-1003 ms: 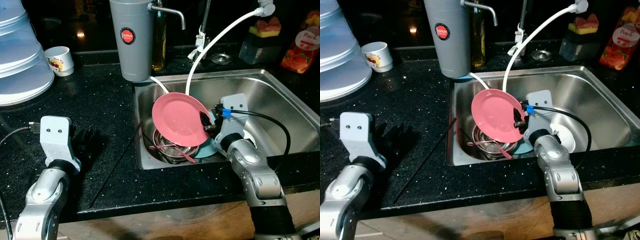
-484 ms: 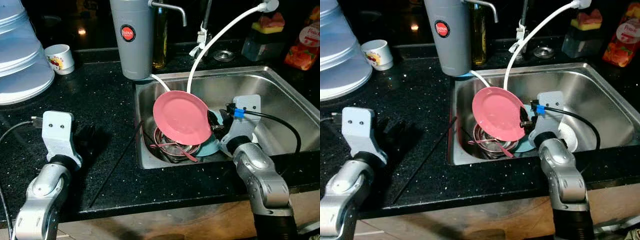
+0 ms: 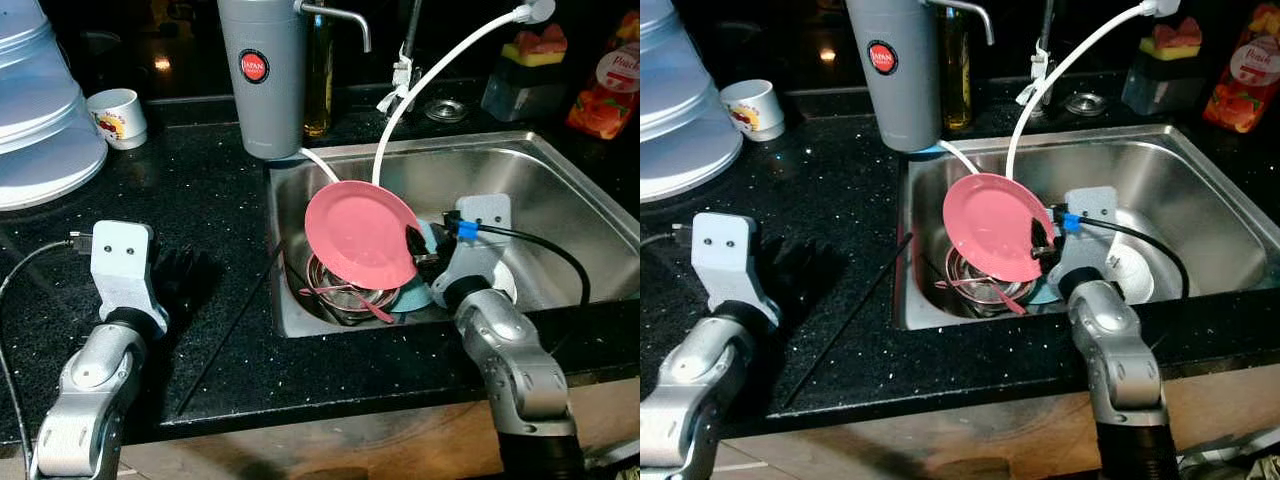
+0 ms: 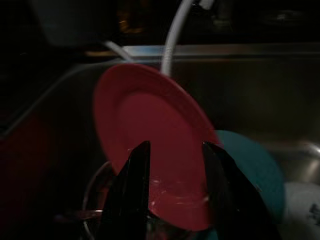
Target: Kitchen organization
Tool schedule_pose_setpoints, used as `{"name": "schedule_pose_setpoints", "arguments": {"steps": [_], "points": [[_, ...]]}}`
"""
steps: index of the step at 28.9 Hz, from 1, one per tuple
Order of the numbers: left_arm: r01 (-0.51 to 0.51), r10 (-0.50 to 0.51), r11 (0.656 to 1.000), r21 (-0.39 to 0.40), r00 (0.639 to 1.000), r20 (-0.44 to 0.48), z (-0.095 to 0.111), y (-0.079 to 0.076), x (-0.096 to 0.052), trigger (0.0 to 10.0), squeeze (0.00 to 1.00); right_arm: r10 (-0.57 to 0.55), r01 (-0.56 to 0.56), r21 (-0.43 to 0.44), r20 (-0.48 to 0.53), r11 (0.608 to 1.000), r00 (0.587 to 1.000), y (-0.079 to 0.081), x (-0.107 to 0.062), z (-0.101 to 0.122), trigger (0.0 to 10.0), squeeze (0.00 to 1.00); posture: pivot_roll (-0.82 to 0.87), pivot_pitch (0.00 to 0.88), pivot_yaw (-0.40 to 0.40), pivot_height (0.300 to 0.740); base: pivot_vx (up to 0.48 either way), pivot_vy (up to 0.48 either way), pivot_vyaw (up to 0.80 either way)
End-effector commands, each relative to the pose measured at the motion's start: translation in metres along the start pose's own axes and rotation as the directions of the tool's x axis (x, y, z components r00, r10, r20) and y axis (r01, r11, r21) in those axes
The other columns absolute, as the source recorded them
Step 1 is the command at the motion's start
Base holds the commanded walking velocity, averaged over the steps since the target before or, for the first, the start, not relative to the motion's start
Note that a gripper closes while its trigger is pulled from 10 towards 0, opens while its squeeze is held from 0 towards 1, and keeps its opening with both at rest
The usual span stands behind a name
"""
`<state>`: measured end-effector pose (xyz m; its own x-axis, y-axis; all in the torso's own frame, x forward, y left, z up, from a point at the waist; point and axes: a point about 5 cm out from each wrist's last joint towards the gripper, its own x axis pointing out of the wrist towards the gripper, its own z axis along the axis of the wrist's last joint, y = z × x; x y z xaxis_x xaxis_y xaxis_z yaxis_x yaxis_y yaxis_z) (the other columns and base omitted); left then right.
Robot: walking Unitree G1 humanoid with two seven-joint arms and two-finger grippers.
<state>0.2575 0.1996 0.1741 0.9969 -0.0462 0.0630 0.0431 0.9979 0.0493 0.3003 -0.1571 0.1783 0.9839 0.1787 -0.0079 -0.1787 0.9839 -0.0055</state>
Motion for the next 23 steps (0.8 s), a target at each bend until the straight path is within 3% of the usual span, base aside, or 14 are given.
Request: {"name": "schedule_pose_setpoints", "arguments": {"steps": [1,10,17,23], "points": [[0.016,-0.016,1.0,-0.005,1.0,0.01,-0.0024,-0.0026,-0.0014,10.0,0.0,0.015,-0.015,-0.007,0.01,1.0,1.0,0.004,-0.004,-0.0023,10.0,0.0,0.02,0.036,0.025,0.74,0.0,0.0,0.0],[0.012,-0.012,1.0,-0.016,1.0,0.017,-0.005,-0.0026,-0.0025,10.0,0.0,0.038,-0.038,-0.013,-0.003,0.999,0.999,0.0103,-0.0078,-0.0087,10.0,0.0,0.02,0.033,0.021,0.74,0.0,0.0,0.0],[0.038,-0.033,0.998,-0.053,0.996,0.087,-0.0026,-0.0075,-0.0058,10.0,0.0,0.04,-0.04,-0.022,-0.001,0.999,0.999,0.0121,-0.0077,-0.0097,10.0,0.0,0.02,0.035,0.018,0.74,0.0,0.0,0.0],[0.048,-0.046,0.998,-0.027,0.996,0.08,-0.0042,-0.0091,-0.006,10.0,0.0,0.035,-0.035,-0.024,0.0,0.999,0.999,0.0108,-0.0081,-0.0111,10.0,0.0,0.02,0.037,0.011,0.74,0.0,0.0,0.0]]}}
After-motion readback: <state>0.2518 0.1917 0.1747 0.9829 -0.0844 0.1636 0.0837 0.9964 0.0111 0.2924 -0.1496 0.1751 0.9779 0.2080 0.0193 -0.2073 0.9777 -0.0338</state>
